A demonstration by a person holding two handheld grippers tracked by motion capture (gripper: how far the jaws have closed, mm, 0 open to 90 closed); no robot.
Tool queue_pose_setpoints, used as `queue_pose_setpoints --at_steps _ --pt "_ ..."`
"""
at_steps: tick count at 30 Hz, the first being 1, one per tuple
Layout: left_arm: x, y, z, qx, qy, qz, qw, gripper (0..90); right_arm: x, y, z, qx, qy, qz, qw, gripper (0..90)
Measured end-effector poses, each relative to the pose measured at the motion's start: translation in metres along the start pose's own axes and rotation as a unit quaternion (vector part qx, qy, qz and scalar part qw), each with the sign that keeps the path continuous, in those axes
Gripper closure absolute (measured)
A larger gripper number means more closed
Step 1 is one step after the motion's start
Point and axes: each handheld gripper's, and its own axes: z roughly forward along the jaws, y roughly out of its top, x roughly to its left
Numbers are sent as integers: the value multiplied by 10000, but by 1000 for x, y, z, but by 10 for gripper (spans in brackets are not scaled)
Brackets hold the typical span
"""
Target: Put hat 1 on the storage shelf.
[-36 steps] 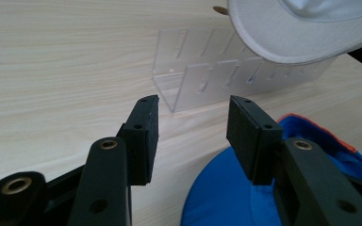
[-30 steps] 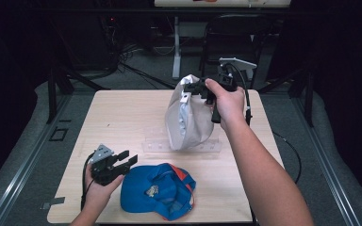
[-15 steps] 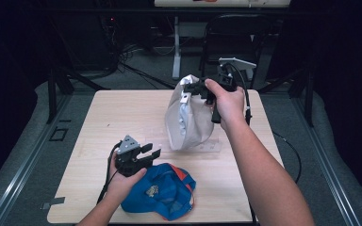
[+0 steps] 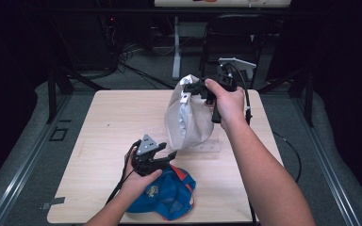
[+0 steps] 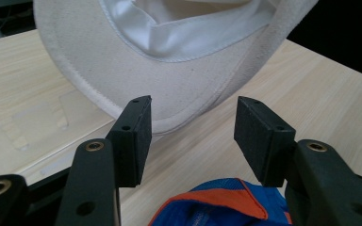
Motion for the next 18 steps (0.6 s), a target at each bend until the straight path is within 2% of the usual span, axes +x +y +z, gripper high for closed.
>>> queue_pose_setpoints --at_steps 2,4,10,14,18 --pt "-2 -1 4 18 77 80 9999 469 0 0 0 11 2 10 10000 812" --pt "-4 -1 9 77 68 94 9999 469 0 0 0 19 0 7 10000 812" --pt "-10 -1 20 193 28 23 9998 516 1 -1 1 -3 32 19 10000 811" --pt "-13 0 27 170 201 79 9996 541 2 -1 2 24 14 21 10000 811" --pt "-13 0 31 170 414 219 9988 595 2 -2 3 44 9 0 10000 811"
